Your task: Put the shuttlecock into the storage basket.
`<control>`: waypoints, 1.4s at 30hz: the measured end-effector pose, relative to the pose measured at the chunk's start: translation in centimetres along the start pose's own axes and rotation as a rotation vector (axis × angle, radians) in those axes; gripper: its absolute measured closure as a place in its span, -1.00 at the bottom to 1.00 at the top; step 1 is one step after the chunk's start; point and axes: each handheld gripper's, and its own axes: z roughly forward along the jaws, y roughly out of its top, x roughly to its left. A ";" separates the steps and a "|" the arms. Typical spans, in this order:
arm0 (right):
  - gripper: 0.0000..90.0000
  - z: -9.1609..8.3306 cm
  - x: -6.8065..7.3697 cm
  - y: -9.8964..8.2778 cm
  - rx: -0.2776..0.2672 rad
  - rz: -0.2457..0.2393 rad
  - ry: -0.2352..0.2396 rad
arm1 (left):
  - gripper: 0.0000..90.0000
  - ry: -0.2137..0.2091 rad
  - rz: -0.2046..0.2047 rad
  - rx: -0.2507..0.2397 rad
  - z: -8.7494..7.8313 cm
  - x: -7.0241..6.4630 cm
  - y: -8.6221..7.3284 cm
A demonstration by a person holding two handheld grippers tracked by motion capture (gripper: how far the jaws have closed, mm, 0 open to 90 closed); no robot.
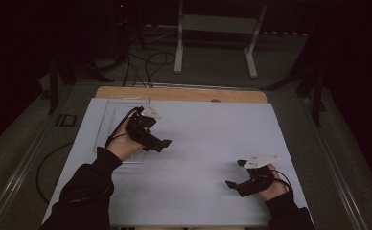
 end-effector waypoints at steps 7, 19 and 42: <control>-0.81 -0.2 0.1 -0.2 0.001 0.001 -0.005 | -1.00 -0.090 0.054 -0.028 0.5 -1.3 0.7; -0.81 -0.2 0.4 -0.1 0.007 -0.005 -0.012 | -1.00 -0.186 0.120 -0.069 1.8 -2.7 -0.3; -0.81 -0.4 0.4 -0.3 -0.002 -0.010 -0.014 | -1.00 -0.263 0.139 -0.066 3.0 -4.8 -3.3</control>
